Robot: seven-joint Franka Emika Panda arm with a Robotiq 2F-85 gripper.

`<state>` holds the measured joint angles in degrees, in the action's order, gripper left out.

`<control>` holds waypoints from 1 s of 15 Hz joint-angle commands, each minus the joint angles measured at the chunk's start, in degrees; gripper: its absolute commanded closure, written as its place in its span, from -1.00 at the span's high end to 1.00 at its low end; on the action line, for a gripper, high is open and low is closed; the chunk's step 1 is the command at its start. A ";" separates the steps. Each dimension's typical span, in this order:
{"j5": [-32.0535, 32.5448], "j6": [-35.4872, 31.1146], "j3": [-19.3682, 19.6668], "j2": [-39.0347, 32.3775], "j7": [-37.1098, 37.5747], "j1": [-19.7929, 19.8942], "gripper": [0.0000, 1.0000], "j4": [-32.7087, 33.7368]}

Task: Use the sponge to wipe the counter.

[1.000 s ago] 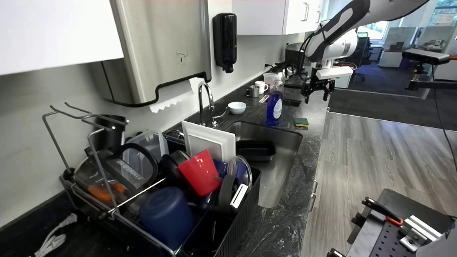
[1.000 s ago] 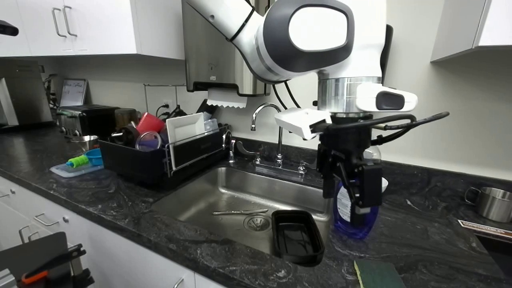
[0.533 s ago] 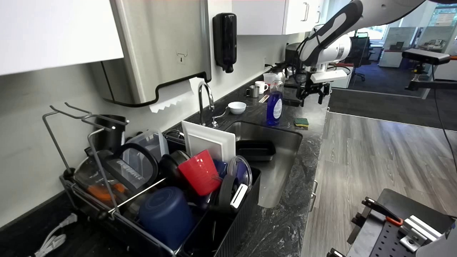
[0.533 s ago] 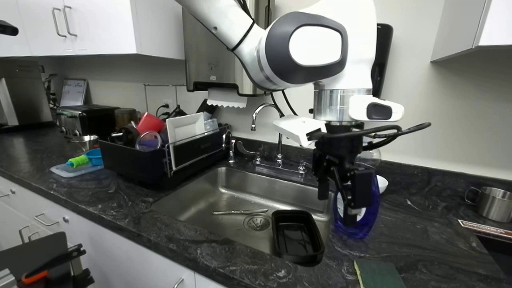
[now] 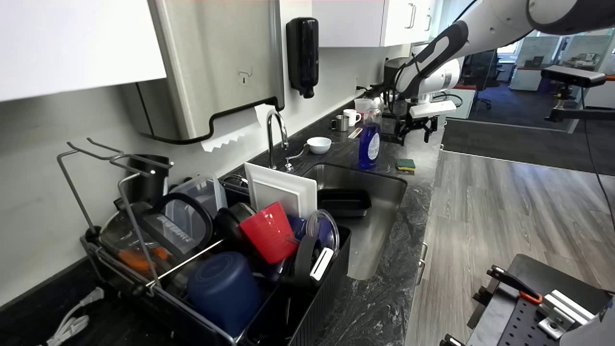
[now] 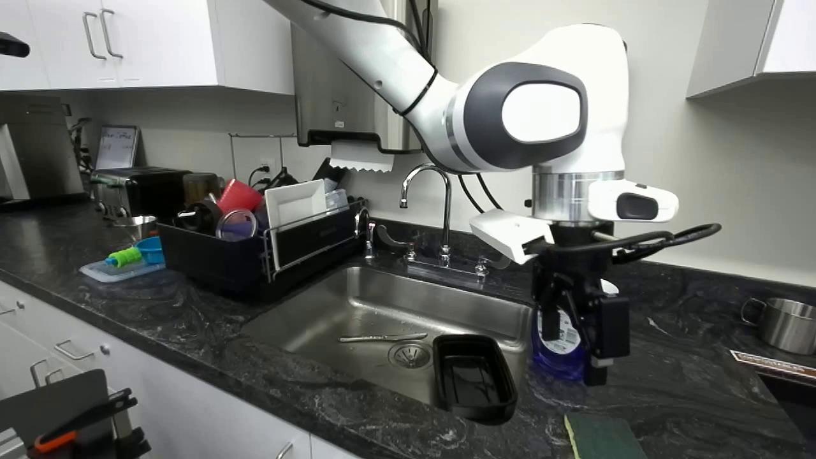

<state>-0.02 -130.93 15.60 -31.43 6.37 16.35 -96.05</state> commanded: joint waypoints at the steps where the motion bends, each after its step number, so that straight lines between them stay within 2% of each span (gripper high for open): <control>1: -0.25 0.00 0.35 -4.50 2.67 1.30 1.00 4.78; 15: -4.21 0.27 -1.11 -13.17 2.72 4.94 1.00 13.27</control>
<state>-2.61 -130.99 15.87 -42.77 9.16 19.80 -85.38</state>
